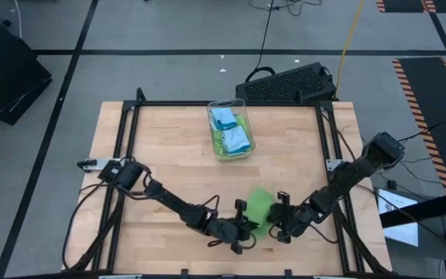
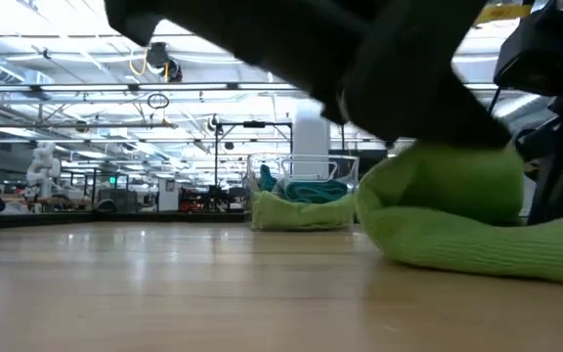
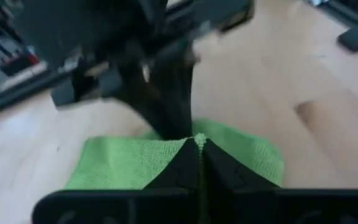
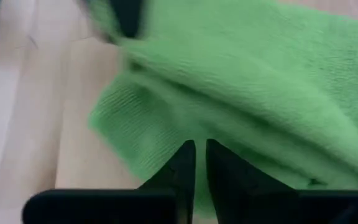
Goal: Fold microfiber towels
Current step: Fold the green towel
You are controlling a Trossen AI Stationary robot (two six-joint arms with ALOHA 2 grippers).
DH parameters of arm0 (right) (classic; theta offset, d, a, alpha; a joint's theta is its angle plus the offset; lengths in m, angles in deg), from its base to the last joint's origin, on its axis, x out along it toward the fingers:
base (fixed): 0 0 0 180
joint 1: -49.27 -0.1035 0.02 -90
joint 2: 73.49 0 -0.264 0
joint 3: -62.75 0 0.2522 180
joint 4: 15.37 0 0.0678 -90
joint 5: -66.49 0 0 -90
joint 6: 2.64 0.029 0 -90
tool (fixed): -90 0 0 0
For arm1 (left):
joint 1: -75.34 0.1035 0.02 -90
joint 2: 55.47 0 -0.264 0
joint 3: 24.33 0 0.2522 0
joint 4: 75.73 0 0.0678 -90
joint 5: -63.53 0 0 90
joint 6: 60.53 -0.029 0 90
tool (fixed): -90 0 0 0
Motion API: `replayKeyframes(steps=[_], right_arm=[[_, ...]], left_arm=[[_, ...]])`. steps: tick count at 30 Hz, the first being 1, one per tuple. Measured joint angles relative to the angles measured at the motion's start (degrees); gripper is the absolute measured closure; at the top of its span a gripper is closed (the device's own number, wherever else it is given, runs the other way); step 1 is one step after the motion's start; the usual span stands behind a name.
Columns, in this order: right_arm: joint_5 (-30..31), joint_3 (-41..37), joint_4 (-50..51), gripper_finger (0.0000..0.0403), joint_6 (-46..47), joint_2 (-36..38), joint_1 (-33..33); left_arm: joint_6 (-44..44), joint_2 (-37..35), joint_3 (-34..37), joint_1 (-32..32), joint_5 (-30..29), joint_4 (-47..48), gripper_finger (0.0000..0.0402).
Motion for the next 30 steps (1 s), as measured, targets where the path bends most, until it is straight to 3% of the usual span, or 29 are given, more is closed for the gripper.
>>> replayKeyframes(steps=[9, 12, 18, 26, 30], right_arm=[[3.0, 0.2, -3.6, 0.0383, 2.2, -6.3, 0.5], [3.3, 0.2, -4.4, 0.0383, 1.5, -7.0, 0.5], [5.8, -0.2, -2.1, 0.0383, -1.6, -3.8, 0.2], [7.0, -0.1, 0.0, 0.0383, -3.5, 2.5, 0.0], [3.9, 0.0, 2.5, 0.0383, -1.3, 6.5, -0.8]], left_arm=[[-1.7, 0.0, 0.0, -2.0, 0.7, -3.6, 0.0392], [-1.1, 0.0, 0.0, -2.2, 4.3, -4.6, 0.0391], [2.0, 0.7, 0.0, -2.2, 11.8, -6.1, 0.0392], [4.6, 2.8, 0.0, -0.4, 9.9, -8.6, 0.0396], [3.9, 2.8, 0.0, 0.0, 10.5, -13.1, 0.0381]])
